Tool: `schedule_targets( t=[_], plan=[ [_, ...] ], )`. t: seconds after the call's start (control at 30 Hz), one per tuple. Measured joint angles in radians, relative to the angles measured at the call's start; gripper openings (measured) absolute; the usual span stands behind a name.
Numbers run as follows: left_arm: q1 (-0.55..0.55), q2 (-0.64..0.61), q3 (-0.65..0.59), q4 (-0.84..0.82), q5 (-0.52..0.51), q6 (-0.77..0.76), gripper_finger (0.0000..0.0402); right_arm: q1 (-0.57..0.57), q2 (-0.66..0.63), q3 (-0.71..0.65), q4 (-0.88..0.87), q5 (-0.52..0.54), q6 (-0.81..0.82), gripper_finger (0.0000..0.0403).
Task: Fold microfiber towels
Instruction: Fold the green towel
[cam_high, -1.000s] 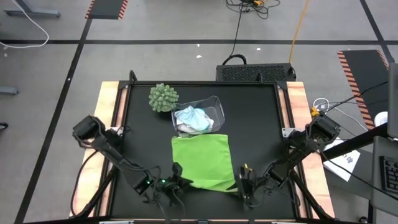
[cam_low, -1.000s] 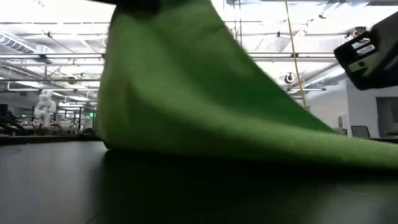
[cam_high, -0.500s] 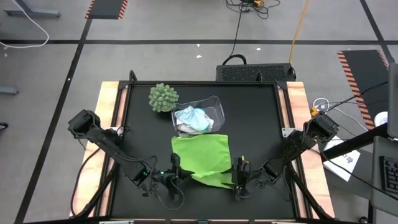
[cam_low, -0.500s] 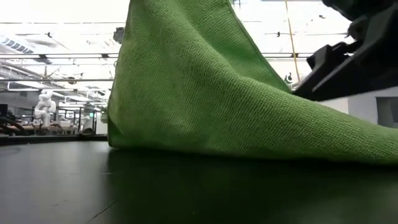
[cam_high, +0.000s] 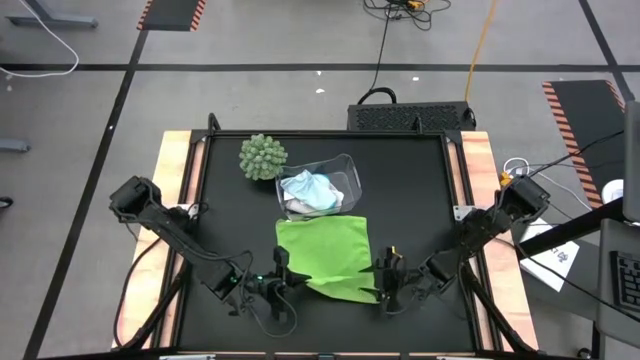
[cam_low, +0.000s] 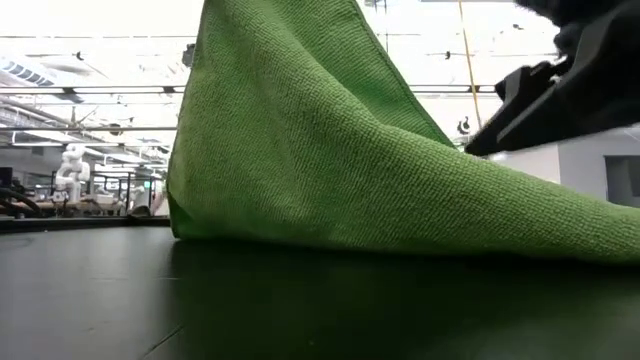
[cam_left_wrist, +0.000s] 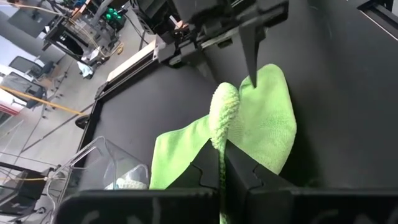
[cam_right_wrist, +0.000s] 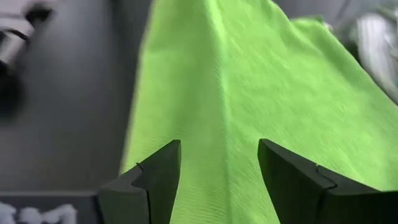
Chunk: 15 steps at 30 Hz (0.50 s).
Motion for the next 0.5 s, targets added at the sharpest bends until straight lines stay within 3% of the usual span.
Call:
schedule_targets(
  t=[0.17,0.5],
  plan=[
    [-0.008,-0.019,0.001,0.017,-0.008,0.008,0.0003,-0.032,0.000,0.000,-0.043,-0.004,0.000,0.0208],
    [-0.030,-0.120,0.002,0.007,-0.032,0.043,0.0002,-0.081,0.000,0.000,-0.102,-0.109,0.022,0.0208]
  ],
)
